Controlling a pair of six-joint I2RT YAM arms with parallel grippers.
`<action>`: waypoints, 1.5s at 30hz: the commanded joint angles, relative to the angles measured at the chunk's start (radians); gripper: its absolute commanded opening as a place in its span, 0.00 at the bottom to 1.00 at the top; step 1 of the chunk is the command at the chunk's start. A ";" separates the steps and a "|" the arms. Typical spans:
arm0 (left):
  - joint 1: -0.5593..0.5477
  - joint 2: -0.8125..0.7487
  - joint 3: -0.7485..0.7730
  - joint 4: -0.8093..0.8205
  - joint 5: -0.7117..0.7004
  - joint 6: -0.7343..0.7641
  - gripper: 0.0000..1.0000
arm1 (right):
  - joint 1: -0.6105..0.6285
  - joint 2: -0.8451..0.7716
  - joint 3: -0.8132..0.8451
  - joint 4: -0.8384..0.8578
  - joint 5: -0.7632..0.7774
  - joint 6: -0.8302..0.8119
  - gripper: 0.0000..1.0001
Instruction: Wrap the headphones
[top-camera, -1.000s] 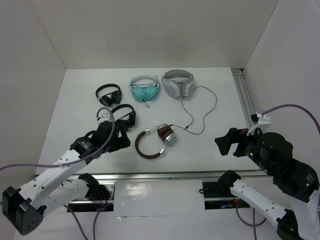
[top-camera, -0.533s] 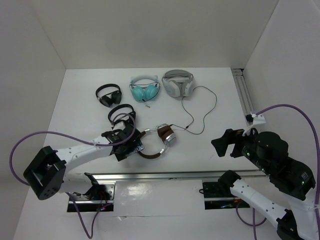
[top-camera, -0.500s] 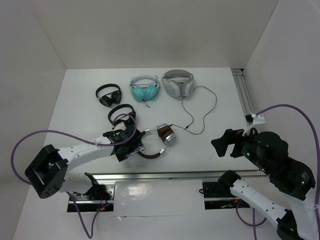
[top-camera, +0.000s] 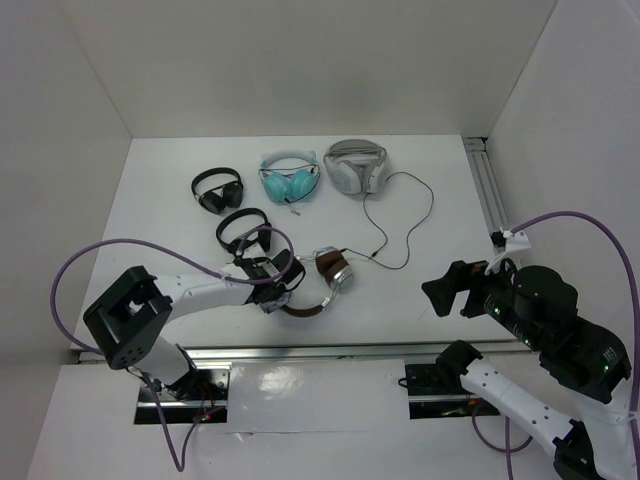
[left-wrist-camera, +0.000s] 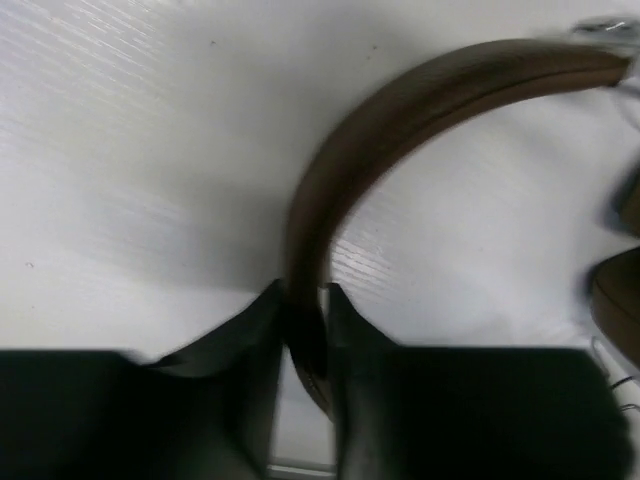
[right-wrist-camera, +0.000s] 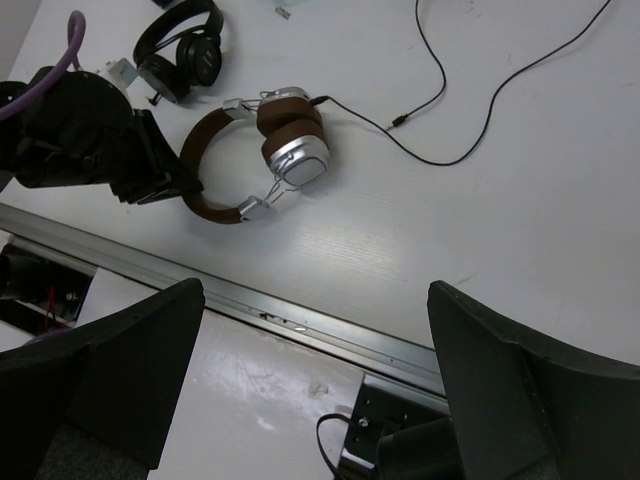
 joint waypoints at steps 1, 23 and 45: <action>-0.003 0.086 -0.020 -0.035 0.021 -0.035 0.28 | -0.002 -0.010 -0.005 0.063 -0.002 -0.007 1.00; -0.233 -0.557 0.484 -0.821 -0.425 0.164 0.00 | -0.002 -0.084 -0.266 0.773 -0.382 -0.014 1.00; 0.237 -0.415 1.028 -0.713 -0.106 0.816 0.00 | 0.019 0.282 -0.406 1.109 -0.245 -0.287 0.93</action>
